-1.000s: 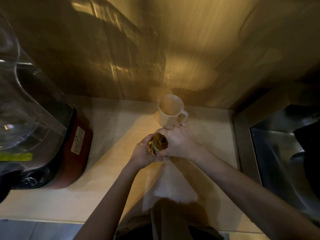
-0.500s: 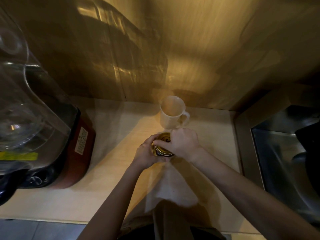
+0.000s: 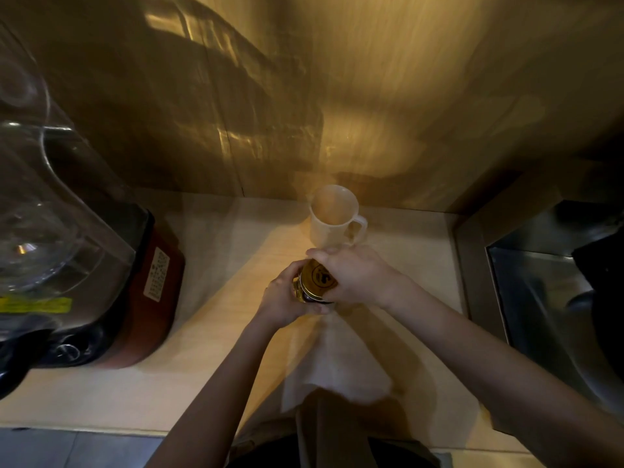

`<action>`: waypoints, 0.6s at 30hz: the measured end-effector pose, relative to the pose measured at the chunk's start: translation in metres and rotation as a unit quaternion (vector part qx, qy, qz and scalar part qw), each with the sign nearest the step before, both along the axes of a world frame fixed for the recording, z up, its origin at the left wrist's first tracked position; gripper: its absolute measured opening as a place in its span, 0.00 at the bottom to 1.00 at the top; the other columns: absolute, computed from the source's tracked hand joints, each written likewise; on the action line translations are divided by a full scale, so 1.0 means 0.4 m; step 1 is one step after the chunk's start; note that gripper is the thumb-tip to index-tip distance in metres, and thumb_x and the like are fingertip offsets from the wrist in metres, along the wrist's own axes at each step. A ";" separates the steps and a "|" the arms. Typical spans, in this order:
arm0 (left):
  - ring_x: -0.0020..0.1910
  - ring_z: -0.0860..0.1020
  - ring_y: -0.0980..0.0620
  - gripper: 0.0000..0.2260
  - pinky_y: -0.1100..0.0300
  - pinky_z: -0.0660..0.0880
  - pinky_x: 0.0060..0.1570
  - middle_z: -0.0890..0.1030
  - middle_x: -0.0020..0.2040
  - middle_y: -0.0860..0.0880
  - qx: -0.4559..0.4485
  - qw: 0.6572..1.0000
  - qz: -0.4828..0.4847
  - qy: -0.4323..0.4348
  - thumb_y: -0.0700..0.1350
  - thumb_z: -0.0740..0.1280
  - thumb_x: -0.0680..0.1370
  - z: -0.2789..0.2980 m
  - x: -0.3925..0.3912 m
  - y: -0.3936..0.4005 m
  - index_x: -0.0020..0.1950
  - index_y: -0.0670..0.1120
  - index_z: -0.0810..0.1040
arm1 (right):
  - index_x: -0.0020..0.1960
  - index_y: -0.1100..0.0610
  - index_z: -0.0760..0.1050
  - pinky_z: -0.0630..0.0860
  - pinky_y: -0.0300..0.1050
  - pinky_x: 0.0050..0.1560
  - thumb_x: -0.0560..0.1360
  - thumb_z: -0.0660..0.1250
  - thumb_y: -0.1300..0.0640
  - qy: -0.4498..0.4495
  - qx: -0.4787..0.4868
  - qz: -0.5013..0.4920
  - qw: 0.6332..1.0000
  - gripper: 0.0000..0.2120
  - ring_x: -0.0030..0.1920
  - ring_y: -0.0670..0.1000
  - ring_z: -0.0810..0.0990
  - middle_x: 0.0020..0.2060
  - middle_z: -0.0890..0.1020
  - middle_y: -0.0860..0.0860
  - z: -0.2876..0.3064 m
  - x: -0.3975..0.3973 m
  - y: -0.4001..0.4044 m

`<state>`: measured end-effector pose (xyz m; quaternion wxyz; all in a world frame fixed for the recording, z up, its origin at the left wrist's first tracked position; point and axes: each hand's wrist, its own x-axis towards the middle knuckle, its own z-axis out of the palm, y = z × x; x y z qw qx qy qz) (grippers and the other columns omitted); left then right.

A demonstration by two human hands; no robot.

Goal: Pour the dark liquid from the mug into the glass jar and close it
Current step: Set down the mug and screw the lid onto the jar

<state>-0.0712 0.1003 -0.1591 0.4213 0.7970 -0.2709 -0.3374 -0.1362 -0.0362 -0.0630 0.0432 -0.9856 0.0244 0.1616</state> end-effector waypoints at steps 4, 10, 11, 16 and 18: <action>0.60 0.74 0.51 0.40 0.58 0.71 0.59 0.77 0.60 0.52 0.006 1.000 -0.005 -0.004 0.52 0.80 0.57 0.000 0.001 -0.001 0.66 0.50 0.68 | 0.73 0.53 0.56 0.66 0.57 0.62 0.63 0.75 0.41 0.024 -0.043 0.009 0.999 0.46 0.63 0.57 0.71 0.62 0.74 0.54 0.003 0.016 -0.002; 0.60 0.74 0.51 0.43 0.54 0.72 0.60 0.77 0.60 0.51 0.015 1.000 0.000 -0.008 0.60 0.77 0.53 0.001 0.000 -0.001 0.65 0.51 0.68 | 0.69 0.51 0.65 0.66 0.52 0.58 0.63 0.75 0.42 0.017 0.003 0.028 0.999 0.38 0.58 0.55 0.74 0.56 0.75 0.53 -0.032 0.014 -0.015; 0.61 0.74 0.51 0.42 0.53 0.72 0.60 0.77 0.61 0.51 0.014 1.000 0.000 -0.010 0.59 0.77 0.53 0.000 0.000 -0.001 0.65 0.52 0.68 | 0.69 0.51 0.65 0.65 0.53 0.60 0.64 0.74 0.41 0.016 0.017 0.017 1.000 0.39 0.58 0.55 0.74 0.57 0.74 0.52 -0.035 0.010 -0.019; 0.60 0.75 0.51 0.43 0.49 0.73 0.61 0.78 0.60 0.52 0.003 1.000 -0.001 -0.006 0.62 0.76 0.53 -0.001 0.001 0.003 0.65 0.54 0.68 | 0.71 0.53 0.63 0.62 0.52 0.66 0.67 0.71 0.39 0.000 0.050 -0.018 0.999 0.38 0.60 0.55 0.70 0.59 0.72 0.54 -0.043 -0.009 -0.019; 0.60 0.76 0.51 0.43 0.48 0.73 0.61 0.78 0.59 0.53 0.003 1.000 -0.002 -0.008 0.64 0.75 0.52 -0.002 0.002 0.005 0.64 0.55 0.68 | 0.72 0.54 0.63 0.60 0.52 0.68 0.68 0.70 0.40 -0.002 0.058 -0.031 0.998 0.38 0.63 0.56 0.68 0.61 0.71 0.55 -0.047 -0.014 -0.016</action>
